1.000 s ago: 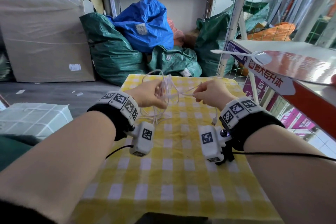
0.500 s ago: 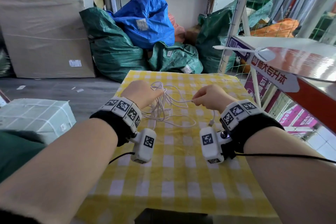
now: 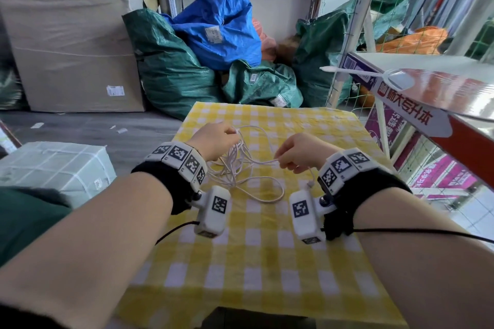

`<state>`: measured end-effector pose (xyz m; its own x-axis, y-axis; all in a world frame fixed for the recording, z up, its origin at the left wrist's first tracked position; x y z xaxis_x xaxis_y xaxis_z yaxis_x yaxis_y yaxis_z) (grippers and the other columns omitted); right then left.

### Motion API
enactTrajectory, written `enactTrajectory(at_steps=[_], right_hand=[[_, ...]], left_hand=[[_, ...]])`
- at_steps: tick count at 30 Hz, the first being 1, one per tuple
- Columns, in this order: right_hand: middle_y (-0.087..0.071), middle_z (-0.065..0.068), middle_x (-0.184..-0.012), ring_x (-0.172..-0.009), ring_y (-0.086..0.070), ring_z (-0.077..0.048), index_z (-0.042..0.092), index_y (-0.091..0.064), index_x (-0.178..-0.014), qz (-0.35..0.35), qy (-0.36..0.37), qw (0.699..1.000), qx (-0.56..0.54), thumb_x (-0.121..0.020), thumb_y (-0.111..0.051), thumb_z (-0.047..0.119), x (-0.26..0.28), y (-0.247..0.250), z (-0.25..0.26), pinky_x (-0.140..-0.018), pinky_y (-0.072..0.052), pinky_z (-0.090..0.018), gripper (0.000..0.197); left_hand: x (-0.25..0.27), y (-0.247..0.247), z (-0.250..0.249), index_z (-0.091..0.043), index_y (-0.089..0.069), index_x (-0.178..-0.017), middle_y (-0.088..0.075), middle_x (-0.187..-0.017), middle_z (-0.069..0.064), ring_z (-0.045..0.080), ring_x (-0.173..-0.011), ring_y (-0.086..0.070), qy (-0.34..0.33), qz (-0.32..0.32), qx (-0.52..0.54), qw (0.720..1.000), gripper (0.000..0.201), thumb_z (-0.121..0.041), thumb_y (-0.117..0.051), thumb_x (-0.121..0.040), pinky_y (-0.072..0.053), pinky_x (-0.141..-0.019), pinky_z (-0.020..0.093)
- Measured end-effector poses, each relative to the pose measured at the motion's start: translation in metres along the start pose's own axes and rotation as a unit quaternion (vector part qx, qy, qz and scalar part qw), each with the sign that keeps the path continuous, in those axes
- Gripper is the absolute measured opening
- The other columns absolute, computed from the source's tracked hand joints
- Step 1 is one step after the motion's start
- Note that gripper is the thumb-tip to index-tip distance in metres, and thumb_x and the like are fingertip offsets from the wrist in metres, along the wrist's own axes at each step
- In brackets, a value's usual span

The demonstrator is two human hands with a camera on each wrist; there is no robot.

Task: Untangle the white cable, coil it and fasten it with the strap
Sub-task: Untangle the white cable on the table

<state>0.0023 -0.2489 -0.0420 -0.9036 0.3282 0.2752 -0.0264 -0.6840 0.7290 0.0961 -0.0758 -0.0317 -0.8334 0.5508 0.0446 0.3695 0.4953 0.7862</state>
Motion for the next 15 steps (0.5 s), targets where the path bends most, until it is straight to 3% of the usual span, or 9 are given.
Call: enactTrajectory(at_steps=[2, 5, 9, 12, 15], right_hand=[[-0.067, -0.007, -0.075, -0.063, -0.055, -0.015, 0.008, -0.07, -0.089, 0.01, 0.009, 1.0, -0.005, -0.087, -0.06, 0.01, -0.001, -0.007, 0.004, -0.069, -0.054, -0.029, 0.01], [-0.065, -0.004, -0.07, -0.059, -0.053, -0.014, 0.005, -0.072, -0.092, 0.024, 0.025, 0.999, 0.0, -0.088, -0.062, 0.016, -0.002, -0.019, 0.008, -0.066, -0.053, -0.028, 0.015], [-0.065, 0.0, -0.067, -0.058, -0.051, -0.013, 0.007, -0.073, -0.09, 0.035, 0.047, 0.998, 0.022, -0.086, -0.065, 0.02, -0.003, -0.031, 0.014, -0.06, -0.05, -0.026, 0.016], [-0.065, 0.005, -0.066, -0.057, -0.05, -0.01, 0.01, -0.075, -0.09, 0.045, 0.063, 0.996, 0.044, -0.085, -0.066, 0.024, -0.003, -0.037, 0.018, -0.055, -0.045, -0.02, 0.017], [-0.067, 0.009, -0.071, -0.063, -0.055, -0.004, 0.018, -0.075, -0.087, 0.049, 0.079, 0.993, 0.068, -0.085, -0.067, 0.026, -0.001, -0.043, 0.022, -0.057, -0.043, -0.018, 0.011]], left_hand=[[0.001, -0.001, 0.002, -0.011, -0.061, -0.108, -0.06, -0.107, 0.006, 0.028, -0.084, -0.063, -0.007, -0.015, 0.015, 1.0, 0.027, -0.03, -0.056, -0.09, -0.054, -0.077, 0.038], [-0.001, -0.003, 0.006, 0.0, -0.066, -0.096, -0.065, -0.09, 0.012, 0.024, -0.07, -0.061, -0.015, -0.031, 0.082, 0.996, 0.019, -0.015, -0.065, -0.084, -0.056, -0.074, 0.038], [-0.002, -0.007, 0.012, 0.0, -0.064, -0.096, -0.06, -0.076, 0.007, 0.023, -0.066, -0.061, 0.006, -0.035, 0.181, 0.983, 0.014, -0.001, -0.066, -0.081, -0.056, -0.071, 0.039], [-0.001, -0.011, 0.018, -0.001, -0.061, -0.106, -0.062, -0.083, 0.009, 0.022, -0.068, -0.061, 0.025, -0.017, 0.259, 0.965, 0.025, 0.003, -0.065, -0.082, -0.054, -0.066, 0.034], [0.0, -0.015, 0.021, 0.001, -0.057, -0.114, -0.062, -0.095, 0.015, 0.025, -0.073, -0.063, 0.032, -0.011, 0.321, 0.946, 0.034, 0.006, -0.064, -0.082, -0.053, -0.06, 0.03]])
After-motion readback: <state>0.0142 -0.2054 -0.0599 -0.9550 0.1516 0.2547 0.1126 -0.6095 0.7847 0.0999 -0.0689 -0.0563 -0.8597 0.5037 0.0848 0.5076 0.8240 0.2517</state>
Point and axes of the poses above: each hand's wrist, its own x-axis away from the middle knuckle, its own y-axis out of the back of the hand, z = x × y, the point moved 3 cm from there along -x, towards the middle knuckle
